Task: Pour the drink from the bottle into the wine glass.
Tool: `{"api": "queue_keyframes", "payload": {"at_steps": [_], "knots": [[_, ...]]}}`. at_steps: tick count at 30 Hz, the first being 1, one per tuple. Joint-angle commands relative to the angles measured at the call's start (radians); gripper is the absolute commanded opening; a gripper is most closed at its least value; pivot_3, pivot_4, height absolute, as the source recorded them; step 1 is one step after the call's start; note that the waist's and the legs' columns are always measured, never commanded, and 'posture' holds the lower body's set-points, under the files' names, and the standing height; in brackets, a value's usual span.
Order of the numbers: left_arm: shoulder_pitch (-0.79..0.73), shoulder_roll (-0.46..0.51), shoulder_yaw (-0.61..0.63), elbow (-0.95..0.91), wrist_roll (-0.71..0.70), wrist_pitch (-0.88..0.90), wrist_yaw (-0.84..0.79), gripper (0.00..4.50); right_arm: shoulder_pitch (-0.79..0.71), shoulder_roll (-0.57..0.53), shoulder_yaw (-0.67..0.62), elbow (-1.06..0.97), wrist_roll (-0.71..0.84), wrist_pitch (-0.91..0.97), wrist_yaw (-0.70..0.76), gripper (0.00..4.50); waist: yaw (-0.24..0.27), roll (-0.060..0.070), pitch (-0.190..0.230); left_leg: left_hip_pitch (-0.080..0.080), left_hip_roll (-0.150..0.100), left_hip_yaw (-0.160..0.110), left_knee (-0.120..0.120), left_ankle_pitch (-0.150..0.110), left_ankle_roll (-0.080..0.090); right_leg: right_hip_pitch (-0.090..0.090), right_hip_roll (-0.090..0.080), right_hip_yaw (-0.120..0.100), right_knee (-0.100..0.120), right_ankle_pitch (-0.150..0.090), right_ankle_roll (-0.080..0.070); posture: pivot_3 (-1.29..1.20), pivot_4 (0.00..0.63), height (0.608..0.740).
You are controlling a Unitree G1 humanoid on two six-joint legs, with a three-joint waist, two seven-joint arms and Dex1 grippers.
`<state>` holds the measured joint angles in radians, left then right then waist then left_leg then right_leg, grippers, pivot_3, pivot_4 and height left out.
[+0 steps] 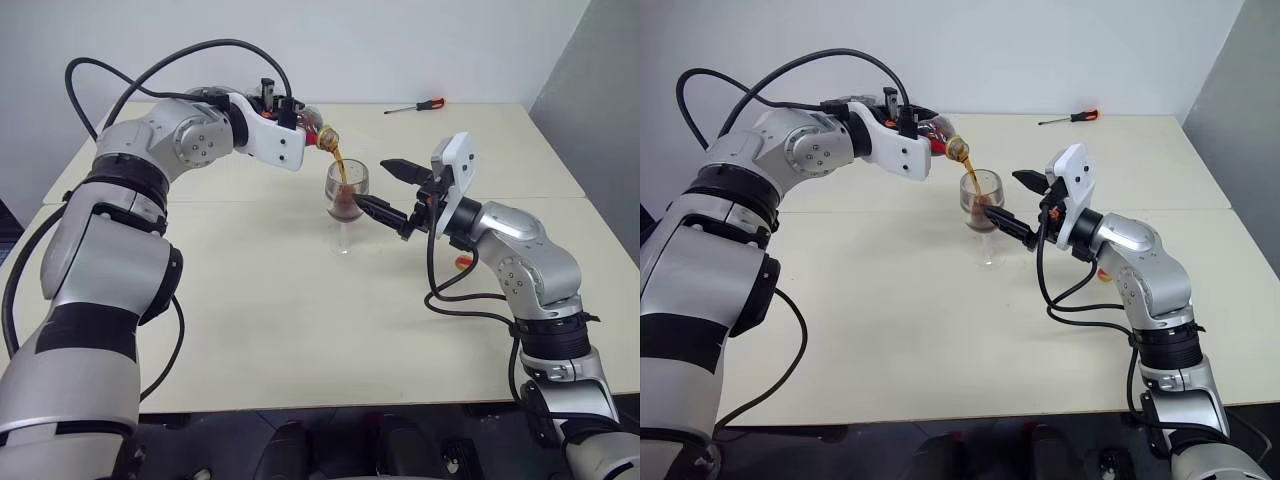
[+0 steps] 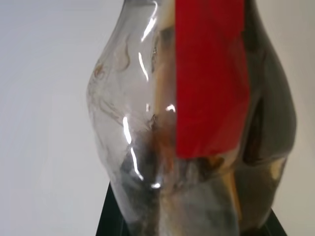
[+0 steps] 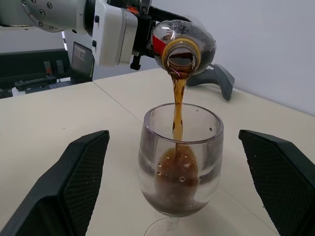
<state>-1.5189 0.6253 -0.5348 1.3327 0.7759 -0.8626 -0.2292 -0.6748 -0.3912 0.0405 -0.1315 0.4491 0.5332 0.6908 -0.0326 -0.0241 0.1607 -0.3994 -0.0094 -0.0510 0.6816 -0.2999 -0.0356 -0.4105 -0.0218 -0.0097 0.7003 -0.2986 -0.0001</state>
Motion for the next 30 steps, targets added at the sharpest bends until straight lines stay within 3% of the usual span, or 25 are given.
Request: {"api": "queue_keyframes", "payload": {"at_steps": [1, 30], "knots": [[-0.059, 0.023, 0.003, -0.009, 0.002, -0.006, 0.027, 0.85, -0.022, -0.008, -0.01, -0.011, -0.011, -0.031, 0.011, 4.5, 0.0, 0.0, 0.0, 0.0, 0.0, 0.0, 0.0, 0.0, 0.0, 0.0, 0.0, 0.0, 0.0, 0.0, 0.0, 0.0, 0.15, 0.74], [-0.091, 0.022, -0.024, -0.004, 0.045, -0.025, 0.068, 0.85, -0.01, -0.006, -0.012, -0.024, -0.013, -0.029, 0.011, 4.5, 0.0, 0.0, 0.0, 0.0, 0.0, 0.0, 0.0, 0.0, 0.0, 0.0, 0.0, 0.0, 0.0, 0.0, 0.0, 0.0, 0.15, 0.74]]}}
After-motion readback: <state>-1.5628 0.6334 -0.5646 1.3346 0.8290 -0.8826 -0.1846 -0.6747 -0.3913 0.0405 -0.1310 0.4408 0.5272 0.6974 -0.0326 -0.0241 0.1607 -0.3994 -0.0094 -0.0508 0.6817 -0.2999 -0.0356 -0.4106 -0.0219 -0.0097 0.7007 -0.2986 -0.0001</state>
